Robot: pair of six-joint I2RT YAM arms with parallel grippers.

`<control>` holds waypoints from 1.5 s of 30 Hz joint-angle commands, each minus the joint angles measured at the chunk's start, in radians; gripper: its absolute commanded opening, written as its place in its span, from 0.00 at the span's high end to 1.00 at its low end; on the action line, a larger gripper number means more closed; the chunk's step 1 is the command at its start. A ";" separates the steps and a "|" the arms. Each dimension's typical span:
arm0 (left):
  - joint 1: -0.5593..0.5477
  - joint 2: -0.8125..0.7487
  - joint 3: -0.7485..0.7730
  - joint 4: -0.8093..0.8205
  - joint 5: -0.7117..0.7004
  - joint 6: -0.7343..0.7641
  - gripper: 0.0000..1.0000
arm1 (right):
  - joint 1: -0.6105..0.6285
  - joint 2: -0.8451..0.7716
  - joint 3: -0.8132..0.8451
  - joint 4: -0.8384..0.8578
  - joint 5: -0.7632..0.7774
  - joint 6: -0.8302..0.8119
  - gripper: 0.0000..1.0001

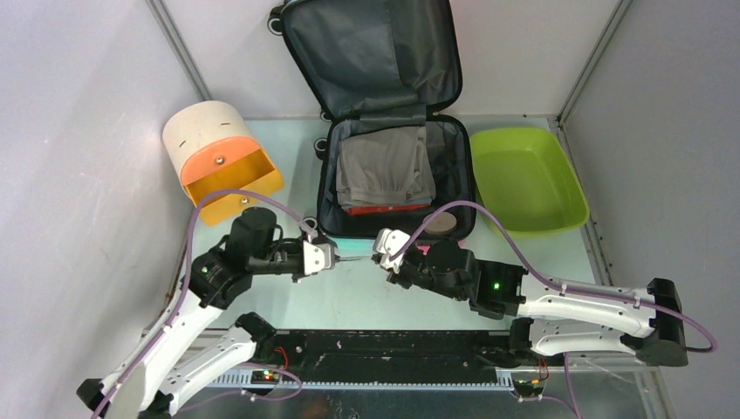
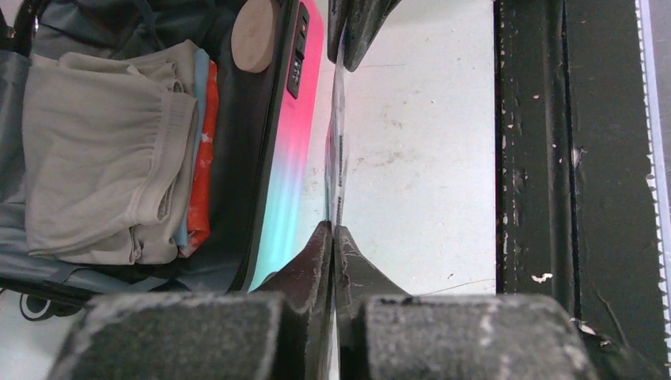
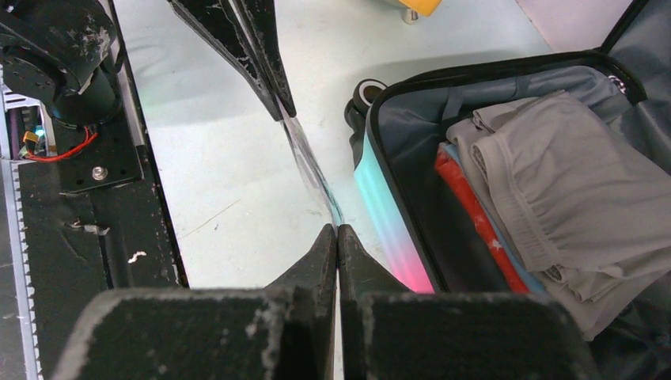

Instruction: Open, take out, and arrange the luggage

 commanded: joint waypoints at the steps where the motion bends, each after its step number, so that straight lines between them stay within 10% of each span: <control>1: -0.004 0.038 0.045 0.000 -0.052 -0.015 0.99 | 0.008 -0.022 0.051 0.034 0.031 0.003 1.00; 6: -0.003 0.037 0.072 0.009 -0.199 -0.026 1.00 | 0.008 -0.035 0.051 0.009 0.100 0.037 0.76; 13: 0.044 -0.003 0.083 0.054 -0.478 0.074 1.00 | 0.005 -0.095 0.016 -0.027 0.225 0.053 0.02; 23: 0.478 0.013 0.089 0.209 -0.430 0.316 1.00 | -0.028 -0.250 -0.087 -0.055 0.269 0.088 0.00; 45: 0.668 0.384 0.034 0.551 -0.604 0.446 0.90 | -0.076 -0.413 -0.140 -0.099 0.273 0.054 0.01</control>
